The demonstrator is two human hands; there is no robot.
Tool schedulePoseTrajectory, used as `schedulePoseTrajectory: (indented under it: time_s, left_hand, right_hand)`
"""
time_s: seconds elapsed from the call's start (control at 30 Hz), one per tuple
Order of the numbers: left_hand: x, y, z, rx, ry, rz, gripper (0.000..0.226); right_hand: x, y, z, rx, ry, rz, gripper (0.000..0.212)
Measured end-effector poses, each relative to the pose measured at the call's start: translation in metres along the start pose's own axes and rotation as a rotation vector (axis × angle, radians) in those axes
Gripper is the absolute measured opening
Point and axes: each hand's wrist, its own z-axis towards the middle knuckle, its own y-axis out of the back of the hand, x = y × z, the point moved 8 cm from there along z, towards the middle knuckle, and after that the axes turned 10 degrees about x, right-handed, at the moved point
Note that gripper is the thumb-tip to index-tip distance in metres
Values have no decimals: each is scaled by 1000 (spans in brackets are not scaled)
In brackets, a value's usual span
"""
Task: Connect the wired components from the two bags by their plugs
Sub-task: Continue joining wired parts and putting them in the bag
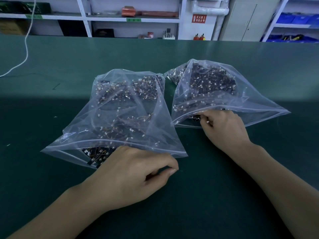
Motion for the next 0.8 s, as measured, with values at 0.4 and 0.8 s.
schedulePoseTrajectory:
  time_s: [0.4,0.8]
  left_hand:
    - [-3,5,-1,-86,-43,31,11]
    - [-4,22,-10,-336,-55,-6,13]
  right_hand:
    - [18,9,-16,42,2,287,29]
    - [84,-33,-41,547,-557,2157,34]
